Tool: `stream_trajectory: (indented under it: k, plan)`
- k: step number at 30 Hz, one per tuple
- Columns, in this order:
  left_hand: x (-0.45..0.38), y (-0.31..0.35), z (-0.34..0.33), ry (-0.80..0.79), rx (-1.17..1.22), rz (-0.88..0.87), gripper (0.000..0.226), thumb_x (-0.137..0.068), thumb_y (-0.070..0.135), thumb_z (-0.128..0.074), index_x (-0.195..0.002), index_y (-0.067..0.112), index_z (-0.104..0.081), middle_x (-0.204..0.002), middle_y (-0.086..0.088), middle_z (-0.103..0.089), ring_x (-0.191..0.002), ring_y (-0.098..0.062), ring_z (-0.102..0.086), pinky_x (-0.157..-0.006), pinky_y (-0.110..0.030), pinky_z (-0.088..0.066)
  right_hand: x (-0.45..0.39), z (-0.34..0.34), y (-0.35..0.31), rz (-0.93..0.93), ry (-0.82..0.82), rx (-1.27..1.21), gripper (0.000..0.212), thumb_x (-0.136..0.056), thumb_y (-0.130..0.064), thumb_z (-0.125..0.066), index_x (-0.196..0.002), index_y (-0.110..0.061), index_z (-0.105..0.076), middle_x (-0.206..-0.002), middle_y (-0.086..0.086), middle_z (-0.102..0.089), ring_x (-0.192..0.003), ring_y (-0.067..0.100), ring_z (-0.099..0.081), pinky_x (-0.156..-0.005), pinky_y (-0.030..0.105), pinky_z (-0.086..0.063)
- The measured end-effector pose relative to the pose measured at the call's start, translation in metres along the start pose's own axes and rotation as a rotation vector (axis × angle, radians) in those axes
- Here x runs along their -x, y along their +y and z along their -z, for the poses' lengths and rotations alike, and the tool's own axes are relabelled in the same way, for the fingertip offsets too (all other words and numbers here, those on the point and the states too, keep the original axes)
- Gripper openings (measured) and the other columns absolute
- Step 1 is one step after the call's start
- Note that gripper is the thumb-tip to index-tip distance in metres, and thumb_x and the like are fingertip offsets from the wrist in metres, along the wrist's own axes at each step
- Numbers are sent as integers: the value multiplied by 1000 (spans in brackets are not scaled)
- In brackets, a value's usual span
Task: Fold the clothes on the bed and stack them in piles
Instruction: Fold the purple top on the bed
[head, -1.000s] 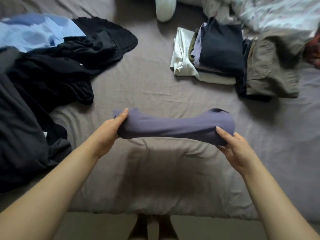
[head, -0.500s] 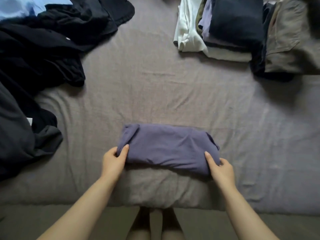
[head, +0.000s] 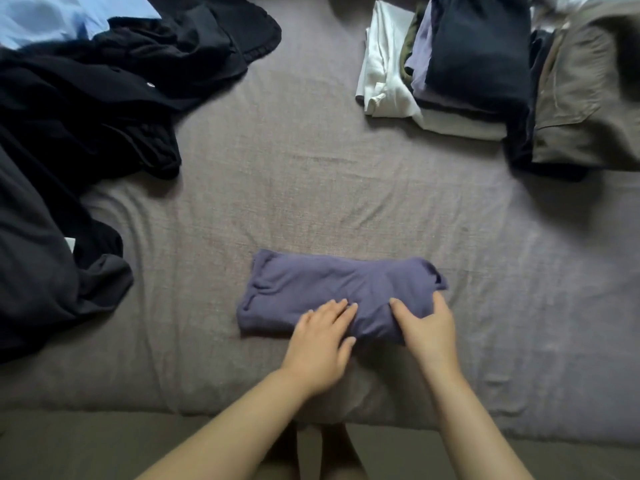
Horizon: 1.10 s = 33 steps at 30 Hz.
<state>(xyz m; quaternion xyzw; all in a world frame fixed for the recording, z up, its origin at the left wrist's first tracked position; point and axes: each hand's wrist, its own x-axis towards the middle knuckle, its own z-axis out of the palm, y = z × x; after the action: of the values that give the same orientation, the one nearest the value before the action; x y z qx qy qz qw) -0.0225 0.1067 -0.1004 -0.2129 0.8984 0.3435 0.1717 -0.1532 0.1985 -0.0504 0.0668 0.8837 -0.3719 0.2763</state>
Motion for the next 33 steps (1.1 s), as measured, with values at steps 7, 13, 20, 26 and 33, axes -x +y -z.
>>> stream_trajectory:
  k: [7, 13, 20, 26, 33]
  plan:
    - [45, -41, -8, 355, 535, 308, 48, -79, 30, -42, -117, 11, -64, -116, -7, -66, -108, -24, -61, -92, -37, -49, 59, -101, -45, 362, -313, 318, 51, -83, -35, -68, -127, -15, -51, -119, 5, -49, -112, 22, -50, -92, 37, -44]
    - [80, -89, 17, 502, 571, 749, 53, -84, 32, -39, -118, -1, -61, -114, -20, -60, -106, -37, -58, -94, -37, -42, 68, -133, -17, 388, -148, 213, 57, -84, -48, -61, -128, -13, -53, -128, 3, -52, -119, 18, -50, -101, 32, -41]
    - [14, -78, 48, 323, 733, 835, 80, -77, 48, -72, -137, 6, -43, -137, -15, -45, -129, -29, -44, -106, -32, -33, 18, -122, 6, -69, -194, -33, 45, -87, -34, -68, -120, -8, -54, -112, 6, -64, -99, 15, -60, -83, 15, -44]
    - [-31, -89, 56, 219, 901, 872, 68, -83, 52, -64, -128, 2, -52, -130, -17, -58, -120, -30, -55, -101, -34, -42, 4, -125, 1, -80, -347, -149, 34, -90, -15, -63, -121, -15, -49, -119, 9, -62, -107, 18, -59, -80, 10, -44]
    - [-47, -39, 70, 293, 970, 664, 17, -100, 23, -44, -98, 13, -57, -102, -6, -62, -101, -18, -56, -73, -18, -35, -19, -71, -11, 32, -286, -290, 74, -79, -18, -73, -142, -22, -35, -110, 6, -64, -97, 6, -66, -90, 24, -51]
